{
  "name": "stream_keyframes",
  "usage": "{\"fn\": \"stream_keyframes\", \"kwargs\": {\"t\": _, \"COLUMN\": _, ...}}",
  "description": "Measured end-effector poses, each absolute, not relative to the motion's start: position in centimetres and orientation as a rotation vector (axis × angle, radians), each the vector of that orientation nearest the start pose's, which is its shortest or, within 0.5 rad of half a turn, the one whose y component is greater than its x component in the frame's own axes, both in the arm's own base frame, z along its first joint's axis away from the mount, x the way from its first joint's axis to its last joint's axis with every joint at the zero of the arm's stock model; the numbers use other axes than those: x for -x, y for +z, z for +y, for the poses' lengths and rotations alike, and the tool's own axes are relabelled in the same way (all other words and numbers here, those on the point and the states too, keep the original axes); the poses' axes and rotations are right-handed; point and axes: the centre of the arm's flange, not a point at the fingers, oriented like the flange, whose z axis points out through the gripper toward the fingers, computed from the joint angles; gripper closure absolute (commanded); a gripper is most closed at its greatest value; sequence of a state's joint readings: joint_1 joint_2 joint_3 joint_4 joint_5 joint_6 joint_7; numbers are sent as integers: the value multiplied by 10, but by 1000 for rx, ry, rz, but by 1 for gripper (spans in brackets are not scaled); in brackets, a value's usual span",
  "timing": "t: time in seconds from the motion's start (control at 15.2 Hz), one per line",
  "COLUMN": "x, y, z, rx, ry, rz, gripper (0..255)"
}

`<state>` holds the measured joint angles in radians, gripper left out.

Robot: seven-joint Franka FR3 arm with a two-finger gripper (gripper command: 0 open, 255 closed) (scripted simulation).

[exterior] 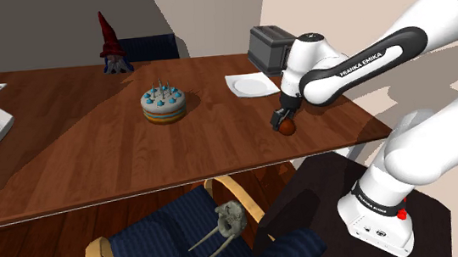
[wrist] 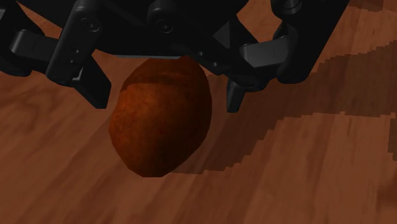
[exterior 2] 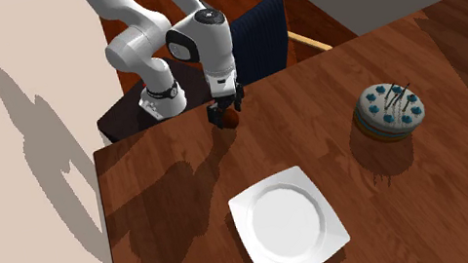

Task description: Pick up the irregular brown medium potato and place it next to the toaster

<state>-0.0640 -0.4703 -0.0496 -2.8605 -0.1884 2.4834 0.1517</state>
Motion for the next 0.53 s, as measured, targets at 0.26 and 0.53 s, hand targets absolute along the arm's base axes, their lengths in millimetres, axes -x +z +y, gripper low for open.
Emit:
{"fn": "stream_keyframes", "kwargs": {"t": 0.26, "x": -348, "y": 329, "z": -37, "rx": 3230, "ry": -156, "rz": 190, "gripper": 255}}
{"fn": "stream_keyframes", "kwargs": {"t": 0.53, "x": -348, "y": 329, "z": -37, "rx": 3230, "ry": -156, "rz": 190, "gripper": 255}}
